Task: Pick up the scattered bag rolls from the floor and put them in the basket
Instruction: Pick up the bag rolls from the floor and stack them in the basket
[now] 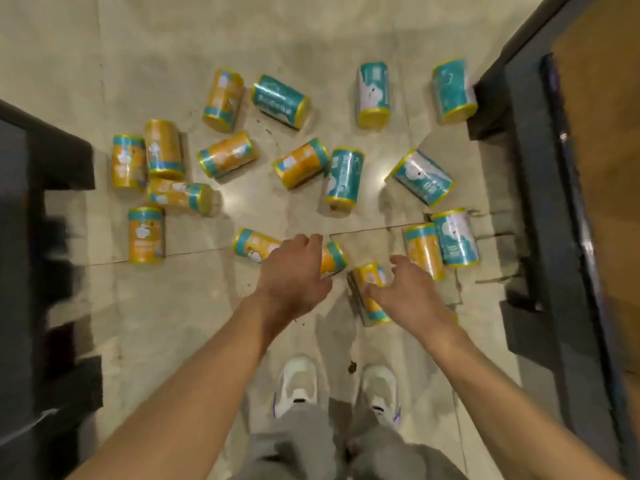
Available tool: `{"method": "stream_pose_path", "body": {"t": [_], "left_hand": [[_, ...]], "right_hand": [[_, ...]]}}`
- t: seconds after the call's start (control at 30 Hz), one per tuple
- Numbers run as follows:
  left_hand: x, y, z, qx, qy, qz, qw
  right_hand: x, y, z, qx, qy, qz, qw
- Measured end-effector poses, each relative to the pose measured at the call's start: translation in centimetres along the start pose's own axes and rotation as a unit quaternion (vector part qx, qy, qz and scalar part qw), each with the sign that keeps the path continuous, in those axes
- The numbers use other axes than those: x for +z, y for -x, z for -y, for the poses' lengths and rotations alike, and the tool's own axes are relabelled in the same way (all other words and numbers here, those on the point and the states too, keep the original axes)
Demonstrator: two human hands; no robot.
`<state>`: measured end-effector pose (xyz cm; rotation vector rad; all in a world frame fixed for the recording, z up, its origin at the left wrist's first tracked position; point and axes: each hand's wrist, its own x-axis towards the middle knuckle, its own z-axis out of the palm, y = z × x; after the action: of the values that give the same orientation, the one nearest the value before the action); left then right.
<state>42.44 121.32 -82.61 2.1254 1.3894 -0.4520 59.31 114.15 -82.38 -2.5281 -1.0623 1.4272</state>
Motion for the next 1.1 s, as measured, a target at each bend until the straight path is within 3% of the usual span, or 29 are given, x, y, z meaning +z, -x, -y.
{"method": "stream_pose_path", "body": {"t": [0.1,0.2,0.3,0.43,0.57,0.67,0.87,0.97,1.1], "left_hand": [[8.0,-5.3,1.9,0.022,-0.029,0.003,0.999],[14.1,-8.5,3.5,0.056,-0.148,-0.037,0.987],[18.0,-10.6,4.6,0.062,-0.174,-0.103,0.977],[19.3,-11.7,4.6,0.046,-0.153,-0.117,0.980],[18.6,-12.2,4.6,0.052,-0.086,-0.106,0.989],[17.6,-11.7,4.7,0.059,-0.003,-0.120,0.991],[13.7,-8.5,3.2,-0.008,0.172,-0.113,0.979],[10.6,-5.4,2.0,-0.063,0.255,-0.100,0.960],[4.1,1.4,-0.1,-0.124,0.420,-0.066,0.897]], "right_hand": [[5.7,-6.4,-3.6,0.010,0.021,-0.002,1.000],[9.4,-10.4,-6.5,0.029,0.043,0.000,0.999],[11.5,-13.0,-8.7,0.020,0.075,-0.012,0.997],[12.7,-14.1,-10.4,0.016,0.091,-0.021,0.996],[12.7,-14.2,-10.2,0.002,0.088,-0.043,0.995],[12.3,-14.1,-9.7,0.004,0.017,-0.065,0.998],[9.8,-11.7,-8.4,-0.012,-0.121,-0.108,0.987],[7.4,-8.6,-7.4,-0.025,-0.194,-0.098,0.976],[2.2,-1.3,-5.3,-0.040,-0.337,-0.035,0.940]]}}
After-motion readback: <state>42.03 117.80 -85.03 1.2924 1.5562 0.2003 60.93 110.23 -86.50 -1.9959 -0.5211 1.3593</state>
